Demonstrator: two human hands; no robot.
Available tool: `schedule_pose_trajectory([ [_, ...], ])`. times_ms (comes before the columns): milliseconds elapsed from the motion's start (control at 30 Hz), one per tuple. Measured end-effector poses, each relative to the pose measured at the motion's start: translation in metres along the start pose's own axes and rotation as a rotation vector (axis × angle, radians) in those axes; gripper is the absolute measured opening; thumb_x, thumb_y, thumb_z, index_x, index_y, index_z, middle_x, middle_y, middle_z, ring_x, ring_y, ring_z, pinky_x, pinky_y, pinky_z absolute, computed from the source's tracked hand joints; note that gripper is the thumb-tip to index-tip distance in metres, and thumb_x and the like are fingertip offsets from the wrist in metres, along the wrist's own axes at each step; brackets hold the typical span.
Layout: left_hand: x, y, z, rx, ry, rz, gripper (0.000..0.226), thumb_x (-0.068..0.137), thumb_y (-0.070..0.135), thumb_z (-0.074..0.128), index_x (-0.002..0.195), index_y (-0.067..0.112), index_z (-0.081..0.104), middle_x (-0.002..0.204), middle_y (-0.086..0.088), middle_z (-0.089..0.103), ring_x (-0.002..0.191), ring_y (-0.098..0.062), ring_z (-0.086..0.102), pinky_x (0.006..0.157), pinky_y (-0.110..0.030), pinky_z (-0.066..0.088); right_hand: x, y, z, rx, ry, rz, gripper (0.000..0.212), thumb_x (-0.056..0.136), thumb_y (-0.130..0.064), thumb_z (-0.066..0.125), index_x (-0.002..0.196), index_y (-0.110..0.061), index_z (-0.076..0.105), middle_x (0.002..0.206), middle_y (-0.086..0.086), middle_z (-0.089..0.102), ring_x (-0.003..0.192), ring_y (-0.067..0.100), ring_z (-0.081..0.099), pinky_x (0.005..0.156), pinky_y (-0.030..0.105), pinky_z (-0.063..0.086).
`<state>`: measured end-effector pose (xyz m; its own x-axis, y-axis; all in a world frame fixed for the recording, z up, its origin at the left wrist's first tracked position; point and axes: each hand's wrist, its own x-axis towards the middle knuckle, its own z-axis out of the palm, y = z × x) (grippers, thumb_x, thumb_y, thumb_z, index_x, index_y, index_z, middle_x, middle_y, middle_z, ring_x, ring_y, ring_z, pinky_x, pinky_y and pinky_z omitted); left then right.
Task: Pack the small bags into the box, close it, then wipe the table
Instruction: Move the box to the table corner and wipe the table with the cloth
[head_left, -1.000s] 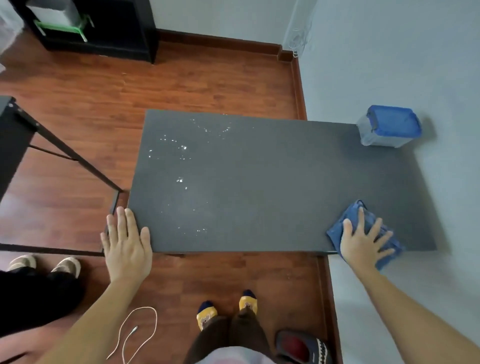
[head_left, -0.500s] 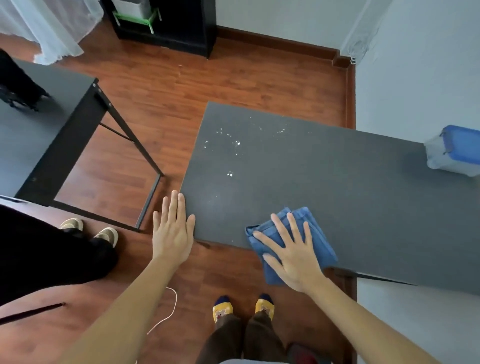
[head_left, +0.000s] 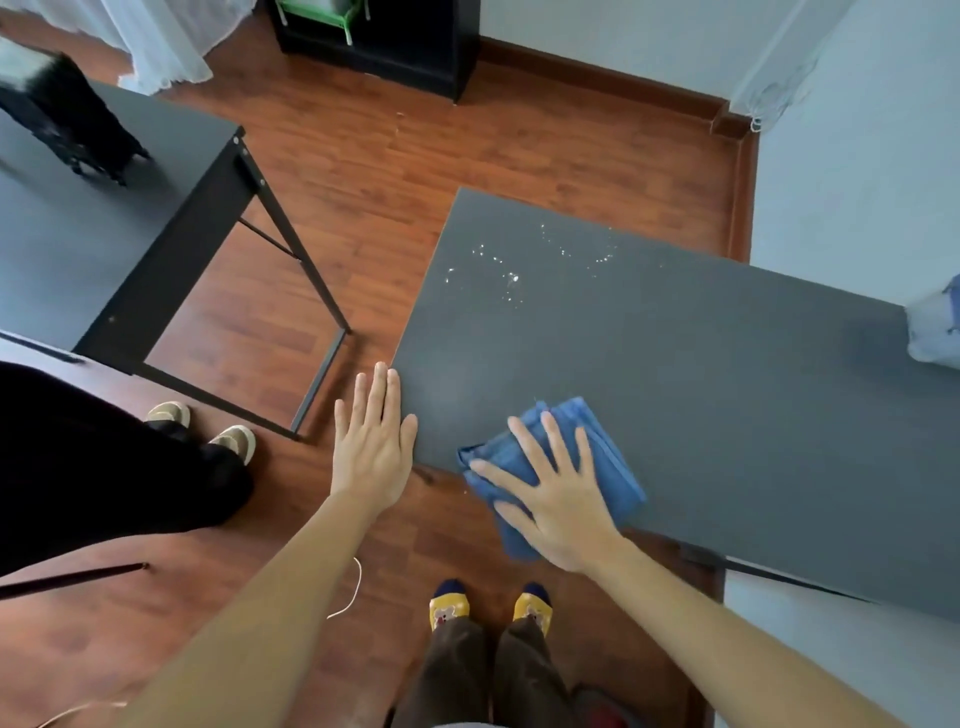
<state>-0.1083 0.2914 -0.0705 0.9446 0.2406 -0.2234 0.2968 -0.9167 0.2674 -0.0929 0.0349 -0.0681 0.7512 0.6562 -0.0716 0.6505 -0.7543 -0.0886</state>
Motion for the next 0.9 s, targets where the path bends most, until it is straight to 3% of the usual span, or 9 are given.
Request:
schedule_pose_trajectory([
  [67, 0.000, 0.002, -0.001, -0.007, -0.006, -0.003, 0.060, 0.102, 0.039, 0.014, 0.153, 0.015, -0.007, 0.163, -0.001, -0.010, 0.150, -0.022, -0.012, 0.122, -0.047, -0.001, -0.062, 0.043, -0.004, -0.036, -0.043, 0.072, 0.049, 0.099, -0.058, 0.024, 0.148, -0.056, 0.018, 0.164, 0.002, 0.019, 0.151, 0.038, 0.008, 0.112, 0.069, 0.017],
  [133, -0.001, 0.003, -0.001, -0.009, 0.003, -0.006, 0.060, 0.102, 0.039, 0.013, 0.153, 0.014, -0.006, 0.163, -0.001, -0.010, 0.150, -0.022, -0.012, 0.122, -0.046, -0.001, -0.088, 0.083, -0.017, 0.008, -0.100, 0.368, 0.051, 0.096, -0.064, 0.015, 0.147, -0.057, 0.015, 0.164, 0.002, 0.019, 0.151, 0.038, 0.006, 0.112, 0.070, 0.017],
  [267, 0.002, 0.003, -0.002, -0.018, 0.014, -0.016, 0.060, 0.102, 0.038, 0.014, 0.153, 0.014, -0.005, 0.164, -0.003, -0.008, 0.150, -0.023, -0.009, 0.122, -0.047, 0.001, -0.006, 0.081, -0.028, 0.156, -0.016, 0.900, 0.061, 0.090, -0.070, 0.018, 0.149, -0.053, 0.019, 0.165, 0.007, 0.009, 0.149, 0.043, 0.000, 0.112, 0.072, 0.011],
  [367, 0.002, 0.000, -0.002, -0.020, 0.013, -0.018, 0.060, 0.102, 0.039, 0.015, 0.154, 0.013, -0.002, 0.164, -0.004, -0.005, 0.151, -0.025, -0.007, 0.122, -0.049, 0.005, 0.060, 0.013, -0.015, 0.133, 0.018, 0.618, 0.056, 0.095, -0.063, 0.031, 0.149, -0.052, 0.019, 0.165, 0.010, 0.011, 0.149, 0.046, 0.000, 0.113, 0.073, 0.003],
  [467, -0.004, -0.005, 0.000, -0.020, 0.012, -0.027, 0.062, 0.100, 0.042, 0.013, 0.154, 0.014, -0.001, 0.164, -0.003, -0.004, 0.151, -0.025, -0.005, 0.121, -0.051, 0.007, 0.047, -0.047, 0.003, 0.086, 0.033, 0.245, 0.051, 0.098, -0.061, 0.025, 0.148, -0.054, 0.020, 0.163, 0.007, 0.019, 0.149, 0.044, 0.006, 0.113, 0.071, 0.008],
  [533, -0.002, -0.008, 0.001, -0.027, 0.025, -0.023, 0.065, 0.097, 0.046, 0.007, 0.154, 0.015, -0.001, 0.164, -0.002, -0.004, 0.151, -0.025, -0.005, 0.121, -0.051, 0.006, 0.005, -0.027, 0.009, 0.063, 0.046, 0.242, 0.051, 0.099, -0.061, 0.022, 0.149, -0.053, 0.018, 0.163, 0.003, 0.020, 0.150, 0.040, 0.009, 0.114, 0.069, 0.012],
  [667, 0.001, -0.003, 0.005, -0.038, 0.026, 0.010, 0.068, 0.096, 0.048, 0.005, 0.154, 0.014, 0.000, 0.164, -0.003, -0.003, 0.151, -0.027, -0.003, 0.120, -0.050, 0.006, -0.118, 0.096, 0.000, 0.032, 0.044, 0.795, 0.053, 0.096, -0.060, 0.022, 0.148, -0.052, 0.022, 0.162, 0.003, 0.024, 0.150, 0.038, 0.012, 0.113, 0.067, 0.016],
  [800, 0.001, 0.000, 0.005, -0.041, 0.047, 0.010, 0.067, 0.097, 0.046, 0.007, 0.154, 0.013, 0.002, 0.164, -0.005, -0.001, 0.151, -0.028, -0.002, 0.120, -0.051, 0.007, -0.164, 0.175, -0.022, 0.244, 0.090, 1.375, 0.054, 0.095, -0.066, 0.020, 0.147, -0.055, 0.006, 0.164, 0.010, 0.015, 0.150, 0.042, 0.004, 0.114, 0.071, 0.006],
  [900, 0.001, 0.001, 0.005, -0.037, 0.038, 0.001, 0.068, 0.096, 0.046, 0.007, 0.154, 0.012, 0.002, 0.164, -0.005, 0.000, 0.151, -0.029, -0.001, 0.120, -0.052, 0.008, -0.108, 0.142, -0.020, 0.228, 0.129, 1.366, 0.058, 0.097, -0.059, 0.033, 0.151, -0.043, 0.022, 0.163, 0.017, 0.015, 0.147, 0.049, 0.006, 0.112, 0.074, 0.005],
])
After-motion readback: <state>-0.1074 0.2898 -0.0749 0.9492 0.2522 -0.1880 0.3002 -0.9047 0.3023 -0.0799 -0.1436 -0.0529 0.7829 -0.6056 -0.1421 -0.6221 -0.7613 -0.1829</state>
